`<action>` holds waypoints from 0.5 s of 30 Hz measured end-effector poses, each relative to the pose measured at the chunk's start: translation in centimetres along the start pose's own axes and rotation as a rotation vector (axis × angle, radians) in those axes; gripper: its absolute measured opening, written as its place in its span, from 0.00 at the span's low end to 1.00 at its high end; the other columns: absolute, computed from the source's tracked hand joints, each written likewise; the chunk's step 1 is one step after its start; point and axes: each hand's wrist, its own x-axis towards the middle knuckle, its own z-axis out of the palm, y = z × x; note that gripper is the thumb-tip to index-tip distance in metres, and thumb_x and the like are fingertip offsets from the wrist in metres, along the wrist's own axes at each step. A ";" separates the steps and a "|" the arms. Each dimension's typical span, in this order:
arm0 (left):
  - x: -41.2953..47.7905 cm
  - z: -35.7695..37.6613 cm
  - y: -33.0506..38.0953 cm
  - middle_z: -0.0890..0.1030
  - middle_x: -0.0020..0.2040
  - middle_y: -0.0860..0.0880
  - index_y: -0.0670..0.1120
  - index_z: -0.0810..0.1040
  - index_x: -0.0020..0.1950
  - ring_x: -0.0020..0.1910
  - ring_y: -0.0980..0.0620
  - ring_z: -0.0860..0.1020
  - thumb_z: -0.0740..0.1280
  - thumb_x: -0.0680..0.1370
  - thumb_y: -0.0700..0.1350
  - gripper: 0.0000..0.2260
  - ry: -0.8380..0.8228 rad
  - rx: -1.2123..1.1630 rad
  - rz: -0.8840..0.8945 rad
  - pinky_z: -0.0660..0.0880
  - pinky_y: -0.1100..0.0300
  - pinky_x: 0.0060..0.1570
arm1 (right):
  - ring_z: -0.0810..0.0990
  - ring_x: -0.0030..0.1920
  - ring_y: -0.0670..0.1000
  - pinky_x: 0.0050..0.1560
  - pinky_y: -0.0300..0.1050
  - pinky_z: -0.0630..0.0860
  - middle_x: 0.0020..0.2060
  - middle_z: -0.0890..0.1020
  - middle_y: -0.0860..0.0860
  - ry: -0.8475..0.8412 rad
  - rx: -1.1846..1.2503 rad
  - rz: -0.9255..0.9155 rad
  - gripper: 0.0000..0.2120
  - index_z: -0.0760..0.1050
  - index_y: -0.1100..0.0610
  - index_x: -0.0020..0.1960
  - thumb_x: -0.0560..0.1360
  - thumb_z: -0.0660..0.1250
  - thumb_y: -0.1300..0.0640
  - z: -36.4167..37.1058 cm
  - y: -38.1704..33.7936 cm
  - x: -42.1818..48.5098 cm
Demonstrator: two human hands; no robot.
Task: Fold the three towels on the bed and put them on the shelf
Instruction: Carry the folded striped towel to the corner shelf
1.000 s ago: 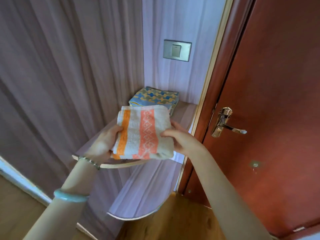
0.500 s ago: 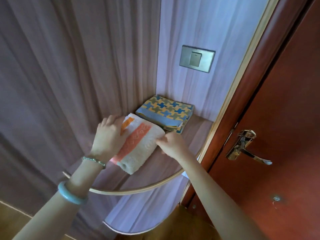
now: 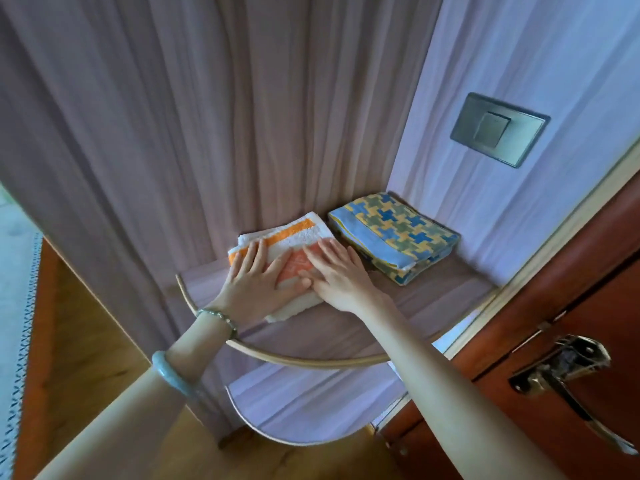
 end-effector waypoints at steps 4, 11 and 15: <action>-1.1 -0.6 0.1 0.65 0.74 0.37 0.47 0.68 0.73 0.75 0.36 0.60 0.34 0.72 0.74 0.46 0.100 -0.001 -0.071 0.51 0.35 0.71 | 0.48 0.77 0.52 0.74 0.58 0.39 0.77 0.55 0.52 0.144 -0.024 -0.068 0.26 0.55 0.47 0.76 0.80 0.50 0.42 -1.1 0.3 0.7; -1.9 0.5 0.1 0.49 0.80 0.46 0.58 0.50 0.78 0.79 0.45 0.46 0.29 0.62 0.78 0.49 0.051 -0.055 -0.219 0.47 0.39 0.74 | 0.49 0.77 0.54 0.74 0.63 0.47 0.77 0.54 0.53 0.019 -0.123 -0.104 0.27 0.51 0.45 0.77 0.80 0.48 0.40 -0.3 0.7 2.0; -3.1 -1.0 -0.2 0.52 0.80 0.48 0.54 0.54 0.78 0.79 0.48 0.48 0.41 0.70 0.75 0.41 0.073 -0.214 -0.264 0.46 0.46 0.75 | 0.46 0.77 0.55 0.74 0.64 0.45 0.77 0.53 0.55 -0.026 -0.178 -0.089 0.28 0.50 0.48 0.77 0.80 0.52 0.42 -2.4 -0.7 1.7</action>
